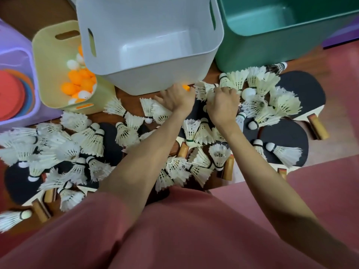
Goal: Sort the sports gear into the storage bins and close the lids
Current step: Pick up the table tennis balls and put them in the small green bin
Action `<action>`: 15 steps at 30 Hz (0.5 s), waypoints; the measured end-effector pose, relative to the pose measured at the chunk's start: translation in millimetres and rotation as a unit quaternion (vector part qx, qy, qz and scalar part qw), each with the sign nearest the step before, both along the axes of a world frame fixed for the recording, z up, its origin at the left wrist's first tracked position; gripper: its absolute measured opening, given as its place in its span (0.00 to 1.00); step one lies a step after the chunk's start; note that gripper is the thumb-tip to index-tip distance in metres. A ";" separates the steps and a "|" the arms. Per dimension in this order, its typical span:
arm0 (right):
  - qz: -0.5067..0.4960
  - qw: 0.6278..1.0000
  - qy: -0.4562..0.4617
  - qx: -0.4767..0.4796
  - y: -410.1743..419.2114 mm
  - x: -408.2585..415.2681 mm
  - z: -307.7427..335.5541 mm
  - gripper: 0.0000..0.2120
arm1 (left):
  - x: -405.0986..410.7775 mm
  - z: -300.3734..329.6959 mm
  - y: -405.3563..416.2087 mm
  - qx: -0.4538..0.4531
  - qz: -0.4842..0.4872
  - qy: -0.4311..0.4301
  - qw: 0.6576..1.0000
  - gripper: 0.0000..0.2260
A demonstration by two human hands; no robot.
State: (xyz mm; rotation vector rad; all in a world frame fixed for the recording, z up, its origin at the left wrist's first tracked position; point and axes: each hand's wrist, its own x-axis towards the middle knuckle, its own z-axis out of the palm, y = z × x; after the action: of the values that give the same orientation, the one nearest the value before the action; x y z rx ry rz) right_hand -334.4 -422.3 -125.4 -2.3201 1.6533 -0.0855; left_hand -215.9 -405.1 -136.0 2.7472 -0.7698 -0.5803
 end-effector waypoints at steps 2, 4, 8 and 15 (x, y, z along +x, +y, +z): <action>0.000 1.000 0.015 0.003 -1.6 1.9 -0.6 0.12 | -3.1 -3.7 -5.3 0.020 0.005 0.004 1.000 0.20; 0.000 1.000 0.016 0.012 -2.9 2.2 0.3 0.13 | -4.5 -6.3 -9.5 0.033 0.005 0.006 0.999 0.23; -0.007 1.000 -0.005 0.017 -4.1 -2.7 5.5 0.15 | -3.5 -6.5 -10.8 0.012 0.025 0.008 1.000 0.19; -0.032 0.987 -0.149 -0.054 18.9 -9.8 8.0 0.15 | 4.3 14.8 19.8 -0.146 0.033 0.037 0.988 0.08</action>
State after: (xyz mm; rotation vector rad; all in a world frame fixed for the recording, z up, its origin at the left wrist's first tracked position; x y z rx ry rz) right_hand -344.2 -403.4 -117.5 -2.1975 1.6045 -0.5228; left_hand -211.6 -385.3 -121.3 2.4593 -0.6843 -0.5071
